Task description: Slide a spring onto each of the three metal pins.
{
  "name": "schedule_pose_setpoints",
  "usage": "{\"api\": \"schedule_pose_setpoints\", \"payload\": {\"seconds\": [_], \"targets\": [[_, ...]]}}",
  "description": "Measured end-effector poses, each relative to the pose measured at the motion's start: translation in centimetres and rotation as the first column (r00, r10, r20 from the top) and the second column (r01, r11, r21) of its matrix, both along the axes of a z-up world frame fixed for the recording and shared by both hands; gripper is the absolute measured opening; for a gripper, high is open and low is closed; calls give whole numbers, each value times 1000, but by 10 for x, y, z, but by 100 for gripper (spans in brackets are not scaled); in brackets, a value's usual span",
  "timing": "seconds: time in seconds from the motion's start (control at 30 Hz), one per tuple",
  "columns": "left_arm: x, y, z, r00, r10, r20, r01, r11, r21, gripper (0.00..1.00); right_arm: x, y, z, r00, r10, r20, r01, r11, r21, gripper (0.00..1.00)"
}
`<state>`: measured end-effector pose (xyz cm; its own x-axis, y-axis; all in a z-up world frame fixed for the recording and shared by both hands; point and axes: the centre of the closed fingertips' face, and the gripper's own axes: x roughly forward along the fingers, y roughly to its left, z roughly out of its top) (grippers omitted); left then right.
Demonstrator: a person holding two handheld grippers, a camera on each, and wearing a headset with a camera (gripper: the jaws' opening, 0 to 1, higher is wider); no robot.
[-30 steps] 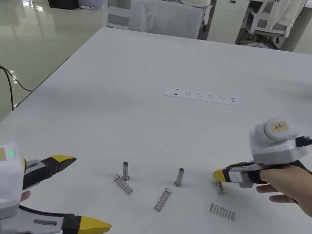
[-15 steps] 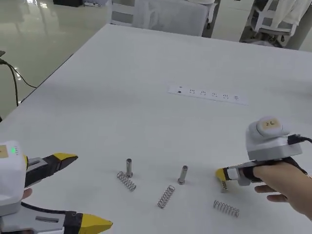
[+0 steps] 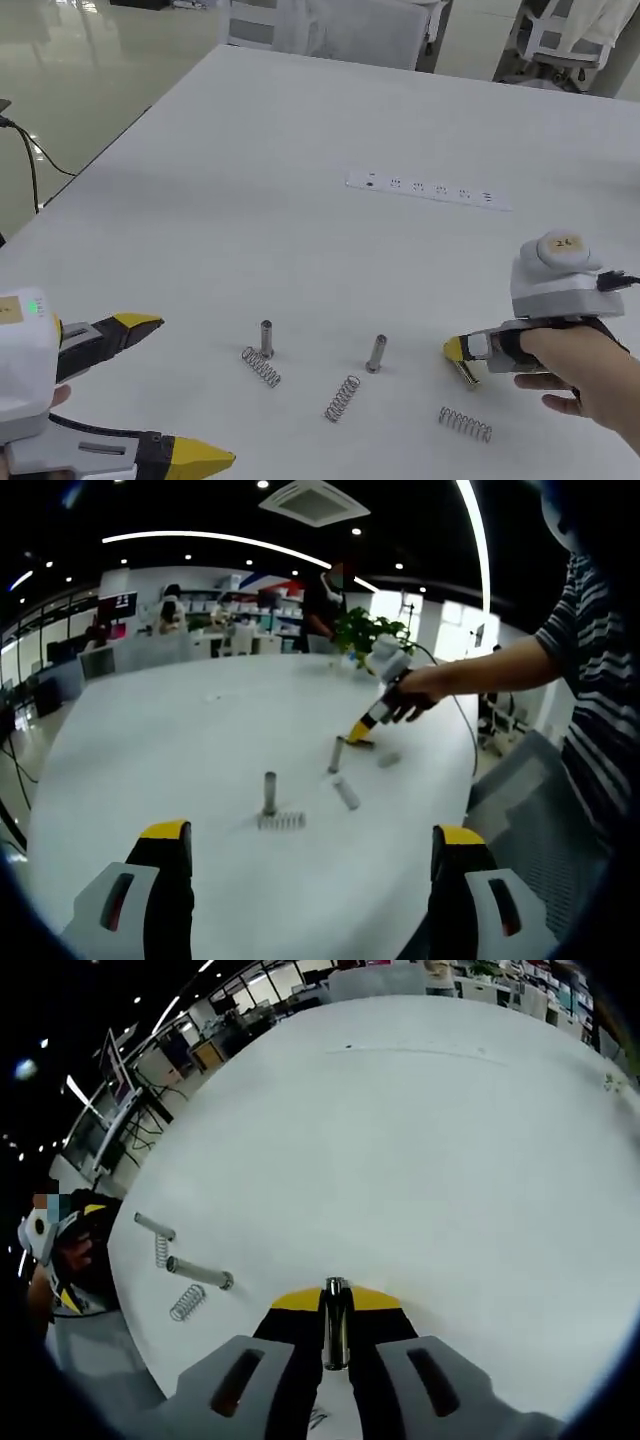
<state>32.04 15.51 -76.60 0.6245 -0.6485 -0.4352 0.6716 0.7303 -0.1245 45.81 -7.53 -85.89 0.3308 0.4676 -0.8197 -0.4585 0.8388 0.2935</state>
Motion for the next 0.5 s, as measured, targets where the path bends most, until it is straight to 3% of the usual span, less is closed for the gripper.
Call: {"api": "schedule_pose_setpoints", "payload": {"seconds": [0.23,0.5], "targets": [[2,0,0,1000,1,1,-1,1000,0,96,-5,2,6,999,18,38,-19,1000,15,5],[1,-1,0,1000,-5,0,5,1000,6,96,-3,-4,21,991,18,129,-26,998,65,5]]}}
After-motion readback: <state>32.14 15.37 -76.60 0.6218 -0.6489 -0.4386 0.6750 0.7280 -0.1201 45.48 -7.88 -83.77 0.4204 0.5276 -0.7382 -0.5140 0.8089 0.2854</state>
